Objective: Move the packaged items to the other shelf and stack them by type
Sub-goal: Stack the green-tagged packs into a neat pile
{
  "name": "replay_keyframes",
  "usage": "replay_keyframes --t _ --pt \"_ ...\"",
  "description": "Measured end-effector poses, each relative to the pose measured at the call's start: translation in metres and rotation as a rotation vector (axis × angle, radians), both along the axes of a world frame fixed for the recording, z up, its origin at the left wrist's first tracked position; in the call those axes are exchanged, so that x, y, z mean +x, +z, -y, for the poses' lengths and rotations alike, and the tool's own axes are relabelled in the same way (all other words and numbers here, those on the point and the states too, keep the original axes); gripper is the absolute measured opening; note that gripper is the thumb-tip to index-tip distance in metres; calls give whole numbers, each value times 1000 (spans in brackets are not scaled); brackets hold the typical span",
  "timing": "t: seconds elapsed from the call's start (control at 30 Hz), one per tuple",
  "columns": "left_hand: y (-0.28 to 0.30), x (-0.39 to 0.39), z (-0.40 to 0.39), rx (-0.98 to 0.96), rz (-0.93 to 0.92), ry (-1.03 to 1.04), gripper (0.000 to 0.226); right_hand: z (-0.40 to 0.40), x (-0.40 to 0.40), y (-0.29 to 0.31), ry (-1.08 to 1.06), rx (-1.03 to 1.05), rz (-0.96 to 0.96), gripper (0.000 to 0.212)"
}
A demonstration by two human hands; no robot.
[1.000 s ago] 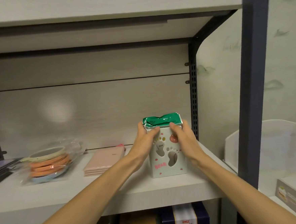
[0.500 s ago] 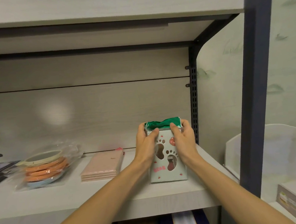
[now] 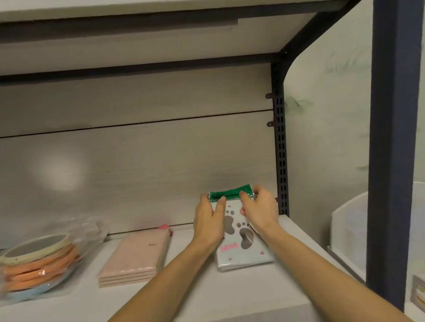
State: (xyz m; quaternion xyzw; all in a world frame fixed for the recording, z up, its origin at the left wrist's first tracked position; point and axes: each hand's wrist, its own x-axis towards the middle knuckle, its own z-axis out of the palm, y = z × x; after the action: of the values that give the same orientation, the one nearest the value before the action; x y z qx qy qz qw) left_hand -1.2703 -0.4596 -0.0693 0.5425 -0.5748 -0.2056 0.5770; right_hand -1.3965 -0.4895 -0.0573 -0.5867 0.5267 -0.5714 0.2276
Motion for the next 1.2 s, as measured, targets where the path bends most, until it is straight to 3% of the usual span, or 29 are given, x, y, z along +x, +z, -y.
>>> replay_keyframes --t 0.17,0.37,0.47,0.6,0.77,0.93,1.07,1.2 --pt "-13 4 23 160 -33 69 31 25 -6 -15 75 197 130 14" --pt "-22 10 26 400 61 57 24 33 -17 -28 13 319 -296 22" --pt "-22 10 24 430 133 88 29 30 -16 -28 11 290 -400 31" --pt "-19 8 20 434 193 164 38 25 -14 -25 -10 275 -455 34" --pt "-3 12 2 430 68 83 65 11 -17 -18 -6 293 -359 46" --pt "16 19 -51 444 227 -188 29 -24 -30 -10 175 296 -307 52" --pt "23 34 -75 607 459 -300 79 -54 -51 -18 296 328 -313 53" --pt "22 36 -77 561 510 -283 82 -69 -64 -18 395 370 -359 74"
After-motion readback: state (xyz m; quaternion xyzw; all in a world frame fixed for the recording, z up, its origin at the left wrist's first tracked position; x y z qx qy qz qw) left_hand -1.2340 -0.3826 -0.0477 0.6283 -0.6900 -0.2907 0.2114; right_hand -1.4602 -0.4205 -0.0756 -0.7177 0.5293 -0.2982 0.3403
